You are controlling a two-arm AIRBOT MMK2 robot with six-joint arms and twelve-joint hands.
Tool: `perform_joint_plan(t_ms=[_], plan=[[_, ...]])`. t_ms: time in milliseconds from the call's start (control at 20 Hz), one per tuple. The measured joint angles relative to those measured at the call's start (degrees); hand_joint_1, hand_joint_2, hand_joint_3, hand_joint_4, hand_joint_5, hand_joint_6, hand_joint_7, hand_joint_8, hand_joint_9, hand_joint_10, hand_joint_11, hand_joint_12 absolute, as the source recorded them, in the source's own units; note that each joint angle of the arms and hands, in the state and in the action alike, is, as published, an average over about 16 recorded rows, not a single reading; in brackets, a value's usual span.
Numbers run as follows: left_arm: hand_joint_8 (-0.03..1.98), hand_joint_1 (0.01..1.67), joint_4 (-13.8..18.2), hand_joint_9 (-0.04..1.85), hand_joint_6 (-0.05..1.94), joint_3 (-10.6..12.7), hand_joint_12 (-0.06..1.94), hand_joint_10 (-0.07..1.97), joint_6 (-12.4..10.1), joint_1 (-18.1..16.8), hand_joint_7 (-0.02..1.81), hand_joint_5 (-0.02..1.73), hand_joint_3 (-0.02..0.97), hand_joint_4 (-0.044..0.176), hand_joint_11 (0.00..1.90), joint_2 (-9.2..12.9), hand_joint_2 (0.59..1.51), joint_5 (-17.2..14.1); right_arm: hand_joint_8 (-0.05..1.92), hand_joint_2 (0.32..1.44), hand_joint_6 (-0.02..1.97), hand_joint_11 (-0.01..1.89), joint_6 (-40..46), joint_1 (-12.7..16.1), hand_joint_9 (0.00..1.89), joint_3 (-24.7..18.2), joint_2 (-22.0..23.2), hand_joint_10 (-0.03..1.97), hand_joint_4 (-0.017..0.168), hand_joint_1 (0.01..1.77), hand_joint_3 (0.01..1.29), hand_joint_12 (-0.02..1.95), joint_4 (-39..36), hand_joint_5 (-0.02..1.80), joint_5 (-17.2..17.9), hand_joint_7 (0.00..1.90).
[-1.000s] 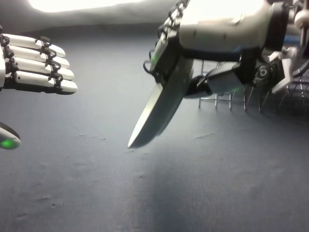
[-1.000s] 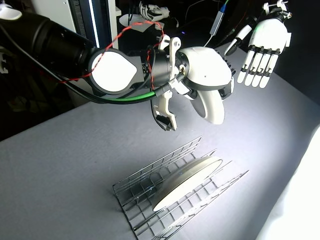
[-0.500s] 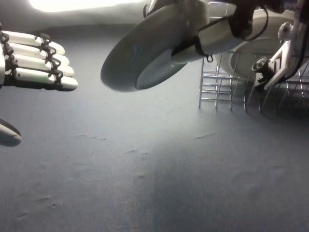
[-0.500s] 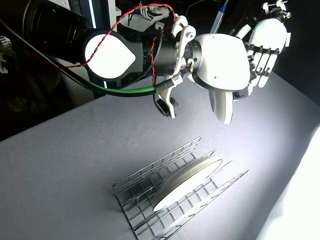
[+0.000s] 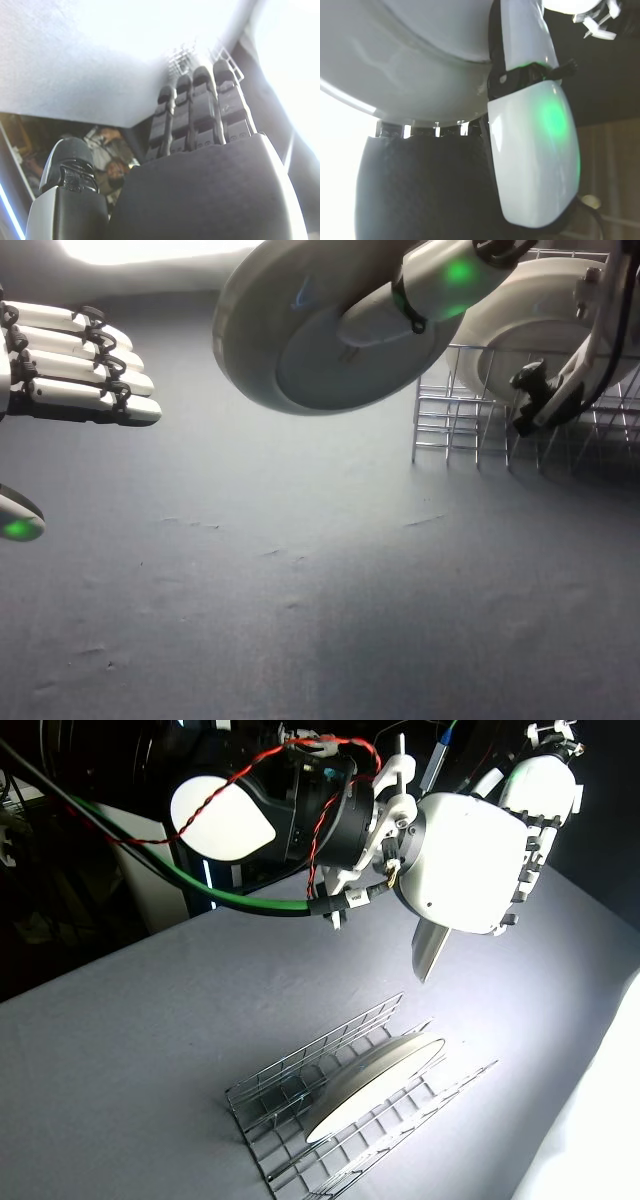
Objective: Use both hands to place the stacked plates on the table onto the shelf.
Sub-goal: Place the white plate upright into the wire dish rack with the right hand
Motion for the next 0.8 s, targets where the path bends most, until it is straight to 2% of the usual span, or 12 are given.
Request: perform_joint_plan(t_ms=[400, 800], plan=[[0.00, 0.01, 0.0, 0.11, 0.01, 0.0, 0.24, 0.01, -0.3, 0.0, 0.13, 0.12, 0.011, 0.002, 0.02, 0.0, 1.178, 0.1, 0.86, 0.98, 0.80, 0.83, 0.1, 2.1, 1.00, -0.8, 1.6, 1.14, -0.002, 1.39, 0.01, 1.45, 7.6, 1.02, -4.9, 1.05], [0.00, 0.01, 0.0, 0.10, 0.01, -0.4, 0.18, 0.01, -0.9, 0.0, 0.12, 0.10, 0.011, 0.002, 0.02, 0.1, 1.179, -0.1, 0.85, 0.98, 0.80, 0.82, 0.3, 2.7, 0.98, -2.5, 5.4, 1.15, -0.003, 1.41, 0.01, 1.45, 7.7, 1.01, -6.5, 1.04]])
